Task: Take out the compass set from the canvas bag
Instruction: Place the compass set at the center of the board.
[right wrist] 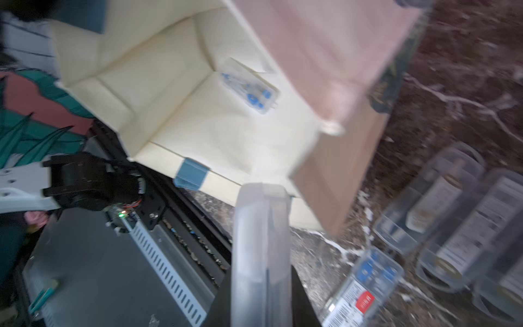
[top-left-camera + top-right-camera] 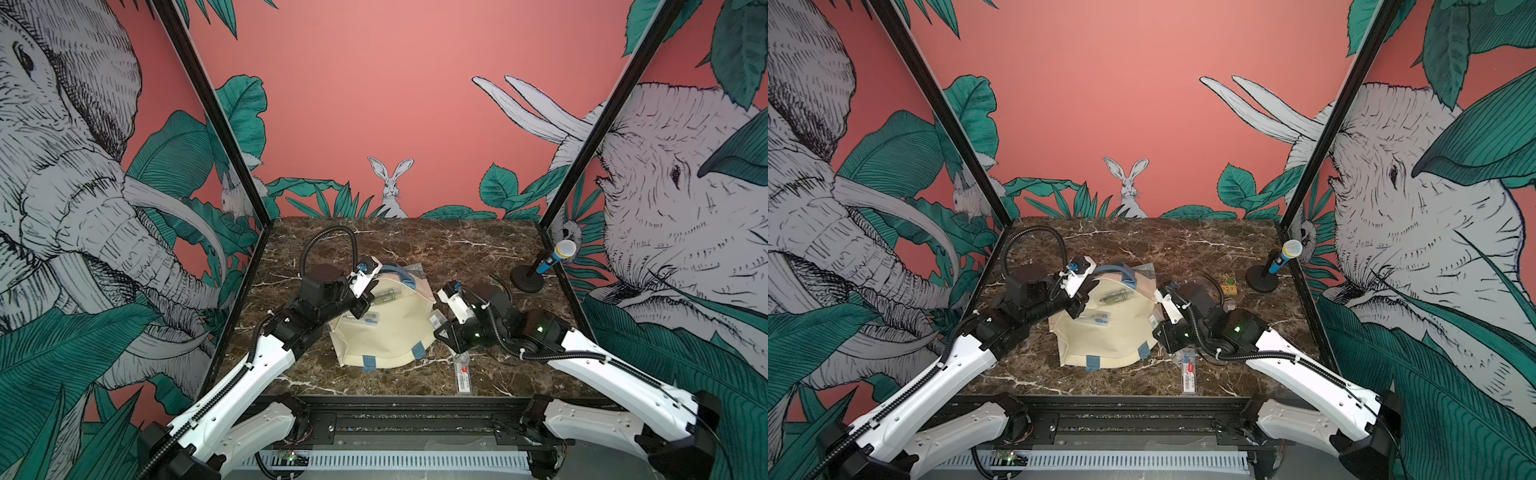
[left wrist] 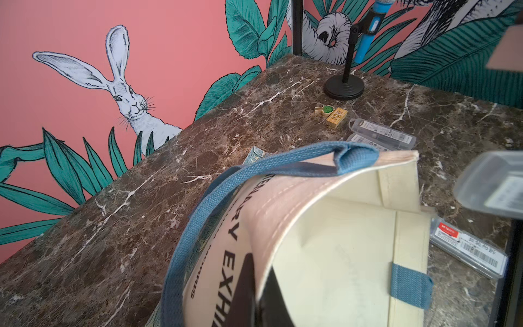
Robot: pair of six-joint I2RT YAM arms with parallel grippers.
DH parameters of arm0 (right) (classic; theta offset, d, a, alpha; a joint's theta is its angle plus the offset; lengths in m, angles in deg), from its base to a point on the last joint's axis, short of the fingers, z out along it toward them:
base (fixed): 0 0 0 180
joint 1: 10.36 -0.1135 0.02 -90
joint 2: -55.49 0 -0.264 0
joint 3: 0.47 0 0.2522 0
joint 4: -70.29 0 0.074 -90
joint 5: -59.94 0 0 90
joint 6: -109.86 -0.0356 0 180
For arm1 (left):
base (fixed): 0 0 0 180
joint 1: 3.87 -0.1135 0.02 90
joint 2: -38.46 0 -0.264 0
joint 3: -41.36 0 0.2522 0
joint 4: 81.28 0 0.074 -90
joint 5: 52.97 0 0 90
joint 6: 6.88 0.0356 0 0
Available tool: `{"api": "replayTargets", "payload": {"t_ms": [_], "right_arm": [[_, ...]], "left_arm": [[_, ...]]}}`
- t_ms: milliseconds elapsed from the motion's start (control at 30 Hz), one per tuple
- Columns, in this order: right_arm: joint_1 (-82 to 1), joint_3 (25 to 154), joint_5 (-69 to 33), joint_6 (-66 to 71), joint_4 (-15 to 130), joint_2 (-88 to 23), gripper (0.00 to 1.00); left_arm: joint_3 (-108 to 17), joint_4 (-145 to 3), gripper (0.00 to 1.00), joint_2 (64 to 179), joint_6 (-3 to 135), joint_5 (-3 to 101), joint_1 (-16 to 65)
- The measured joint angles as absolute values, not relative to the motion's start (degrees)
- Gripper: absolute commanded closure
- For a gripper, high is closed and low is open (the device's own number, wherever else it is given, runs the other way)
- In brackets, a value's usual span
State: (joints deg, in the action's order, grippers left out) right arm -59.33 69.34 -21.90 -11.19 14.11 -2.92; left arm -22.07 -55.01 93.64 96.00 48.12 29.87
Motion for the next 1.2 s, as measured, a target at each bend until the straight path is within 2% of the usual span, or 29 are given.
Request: {"api": "replayTargets", "payload": {"t_ms": [233,500,767,867,1000,1200], "right_arm": [[-52.8,54.1,-28.9,-18.7,8.3,6.1,1.0],[-48.5,43.1,-29.5,-22.2,11.8,2.3,1.0],[-47.1,41.1,-29.4,-22.6,17.9,-0.2,0.96],[-46.9,41.0,-29.4,-22.4,19.7,-1.6,0.92],[-46.6,40.8,-29.4,-22.1,21.2,-2.9,0.81],[-46.2,39.5,-29.4,-22.0,22.0,-3.0,0.71]], "left_arm": [[-22.1,-55.0,1.0,93.6,96.0,48.1,29.8],[-22.1,-55.0,1.0,93.6,96.2,48.1,29.8],[-22.1,-55.0,1.0,93.6,96.2,48.2,29.8],[-22.1,-55.0,1.0,93.6,96.2,48.2,29.8],[-22.1,-55.0,1.0,93.6,96.2,48.2,29.8],[-22.1,-55.0,1.0,93.6,96.2,48.4,29.9]]}}
